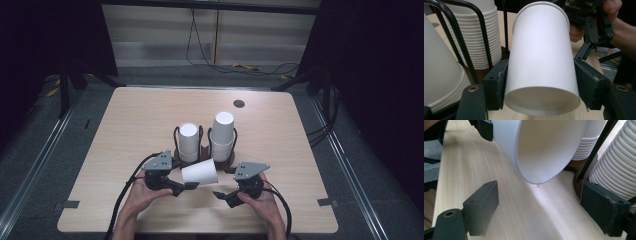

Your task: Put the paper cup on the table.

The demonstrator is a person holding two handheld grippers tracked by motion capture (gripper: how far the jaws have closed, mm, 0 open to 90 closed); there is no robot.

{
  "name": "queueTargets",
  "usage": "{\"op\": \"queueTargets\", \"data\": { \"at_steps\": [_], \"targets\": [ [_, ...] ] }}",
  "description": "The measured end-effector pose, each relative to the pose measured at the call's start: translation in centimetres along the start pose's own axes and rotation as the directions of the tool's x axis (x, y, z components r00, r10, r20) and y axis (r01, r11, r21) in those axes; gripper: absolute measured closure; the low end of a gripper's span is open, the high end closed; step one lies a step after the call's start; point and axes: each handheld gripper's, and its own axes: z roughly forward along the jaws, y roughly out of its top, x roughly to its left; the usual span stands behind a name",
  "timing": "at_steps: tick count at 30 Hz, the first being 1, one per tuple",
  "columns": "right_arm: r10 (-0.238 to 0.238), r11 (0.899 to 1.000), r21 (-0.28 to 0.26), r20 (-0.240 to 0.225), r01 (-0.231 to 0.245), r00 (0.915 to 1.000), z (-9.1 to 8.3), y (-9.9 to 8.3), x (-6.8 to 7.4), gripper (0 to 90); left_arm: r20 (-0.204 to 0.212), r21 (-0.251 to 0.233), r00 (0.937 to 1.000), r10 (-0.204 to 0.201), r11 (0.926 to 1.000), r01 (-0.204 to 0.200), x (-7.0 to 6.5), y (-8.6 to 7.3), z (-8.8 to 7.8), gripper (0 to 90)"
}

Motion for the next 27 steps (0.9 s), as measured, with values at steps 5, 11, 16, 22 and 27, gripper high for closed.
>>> {"op": "queueTargets", "data": {
  "at_steps": [5,11,16,22,27],
  "targets": [
    [0.018,0.999,-0.038,-0.008,-0.019,0.9998,-0.1,0.0,0.1,14.8,0.011,-0.002,0.9999,0.004,1.0,-0.004,-0.1,-0.1,0.3,33.3],
    [0.033,0.994,-0.101,-0.029,-0.036,0.999,-0.4,0.0,0.1,14.0,0.009,-0.047,0.9999,-0.009,0.9988,0.01,-0.3,-0.8,0.2,33.2],
    [0.043,0.988,-0.144,-0.048,-0.049,0.9979,-0.5,0.1,0.0,13.8,0.009,-0.038,0.9999,0.006,0.9993,-0.006,-0.4,-1.1,0.1,33.3],
    [0.049,0.982,-0.177,-0.056,-0.058,0.9972,-0.6,0.3,-0.1,13.8,0.02,-0.054,0.9997,0.012,0.9985,-0.011,-0.6,-1.1,0.3,33.2],
    [0.046,0.979,-0.194,-0.083,-0.061,0.9955,-0.7,0.7,-0.5,13.8,0.035,-0.059,0.9993,0.015,0.9982,-0.012,-0.7,-1.1,0.6,33.1]
  ]
}}
